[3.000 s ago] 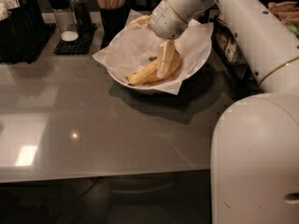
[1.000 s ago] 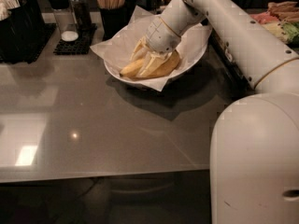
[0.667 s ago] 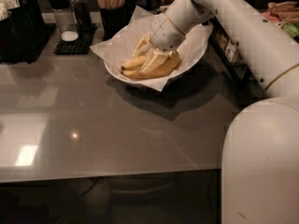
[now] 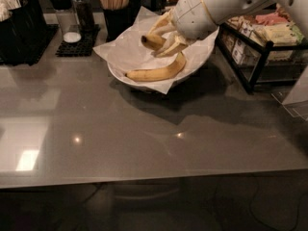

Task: Pick banana from white bowl

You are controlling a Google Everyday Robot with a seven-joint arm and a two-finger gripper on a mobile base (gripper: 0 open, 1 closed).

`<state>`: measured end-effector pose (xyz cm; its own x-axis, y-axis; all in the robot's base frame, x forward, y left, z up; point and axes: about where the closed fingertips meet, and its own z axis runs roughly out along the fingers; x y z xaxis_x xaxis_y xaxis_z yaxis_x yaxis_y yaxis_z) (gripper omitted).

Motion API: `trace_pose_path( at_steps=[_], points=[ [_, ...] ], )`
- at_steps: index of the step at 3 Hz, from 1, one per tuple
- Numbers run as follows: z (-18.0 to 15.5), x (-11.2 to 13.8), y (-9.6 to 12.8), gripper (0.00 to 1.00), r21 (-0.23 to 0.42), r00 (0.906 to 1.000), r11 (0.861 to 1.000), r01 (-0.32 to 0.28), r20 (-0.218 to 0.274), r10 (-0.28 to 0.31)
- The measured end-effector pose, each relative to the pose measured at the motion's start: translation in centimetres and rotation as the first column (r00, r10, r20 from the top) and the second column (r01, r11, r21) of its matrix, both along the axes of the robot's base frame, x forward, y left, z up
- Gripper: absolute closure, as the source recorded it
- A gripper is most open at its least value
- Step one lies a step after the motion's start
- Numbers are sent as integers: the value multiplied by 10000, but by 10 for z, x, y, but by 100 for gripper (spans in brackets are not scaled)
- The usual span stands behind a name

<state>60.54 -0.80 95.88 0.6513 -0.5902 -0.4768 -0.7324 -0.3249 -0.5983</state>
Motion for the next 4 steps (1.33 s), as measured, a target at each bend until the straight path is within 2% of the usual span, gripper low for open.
trace_pose_path(
  at_steps=[1, 2, 3, 4],
  points=[
    [32, -27, -12, 100, 1013, 9926, 9948, -105, 1213, -18],
    [44, -50, -25, 100, 2775, 9816, 9573, -808, 1887, 282],
    [42, -71, -41, 100, 4750, 9686, 8613, -1804, 2383, 715],
    [48, -74, -40, 100, 5005, 9531, 8359, -2252, 2911, 824]
  ],
)
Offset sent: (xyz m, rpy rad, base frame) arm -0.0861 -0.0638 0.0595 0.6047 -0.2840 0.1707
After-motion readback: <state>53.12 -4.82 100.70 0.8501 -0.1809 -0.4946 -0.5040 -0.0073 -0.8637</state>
